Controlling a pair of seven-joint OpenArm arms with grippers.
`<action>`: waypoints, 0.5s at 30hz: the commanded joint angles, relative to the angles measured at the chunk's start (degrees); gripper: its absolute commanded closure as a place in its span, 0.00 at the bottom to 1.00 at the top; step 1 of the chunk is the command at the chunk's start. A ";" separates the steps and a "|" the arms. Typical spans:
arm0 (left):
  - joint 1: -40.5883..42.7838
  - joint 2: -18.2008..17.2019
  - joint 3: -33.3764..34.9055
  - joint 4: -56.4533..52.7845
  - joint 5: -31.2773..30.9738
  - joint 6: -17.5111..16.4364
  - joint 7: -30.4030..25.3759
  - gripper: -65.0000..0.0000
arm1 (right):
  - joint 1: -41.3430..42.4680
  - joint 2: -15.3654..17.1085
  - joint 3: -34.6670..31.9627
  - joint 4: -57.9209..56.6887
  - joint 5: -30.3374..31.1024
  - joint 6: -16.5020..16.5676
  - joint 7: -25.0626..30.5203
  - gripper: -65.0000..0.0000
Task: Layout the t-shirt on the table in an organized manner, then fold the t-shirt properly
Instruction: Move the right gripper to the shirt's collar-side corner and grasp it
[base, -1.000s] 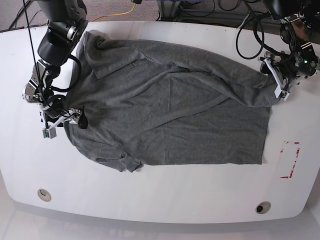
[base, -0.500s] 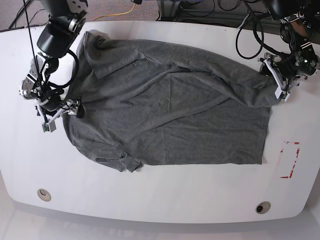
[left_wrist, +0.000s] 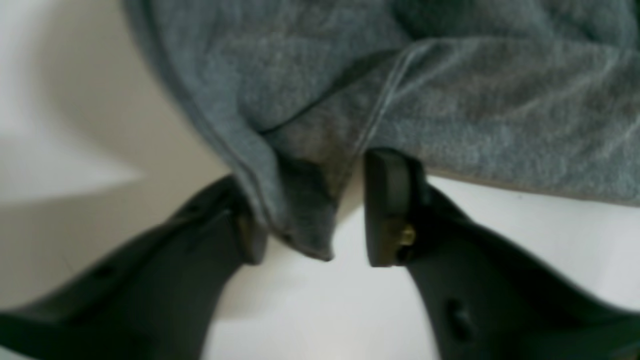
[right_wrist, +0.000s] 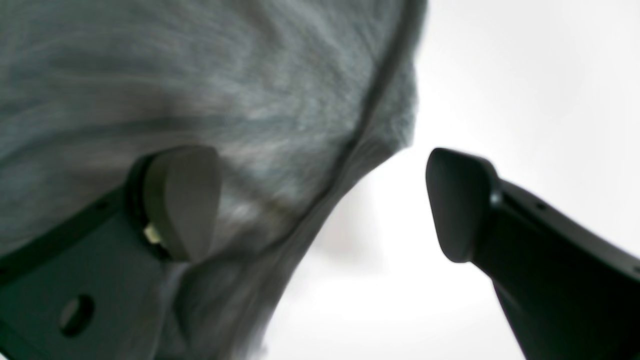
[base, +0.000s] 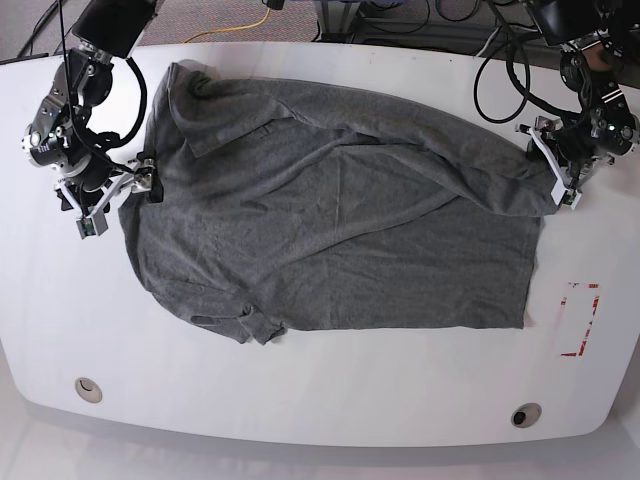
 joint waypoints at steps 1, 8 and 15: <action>-0.24 0.09 1.11 0.06 -0.78 -0.12 0.63 0.71 | -0.79 0.84 0.35 2.65 1.26 -0.01 -1.17 0.04; -0.24 0.09 1.29 0.06 -0.78 -0.12 0.63 0.73 | -3.61 0.84 0.35 3.62 1.53 -0.01 -3.36 0.04; -0.24 0.09 1.29 0.06 -0.78 -0.12 0.63 0.84 | -7.48 0.58 0.17 9.68 1.88 -0.01 -5.21 0.04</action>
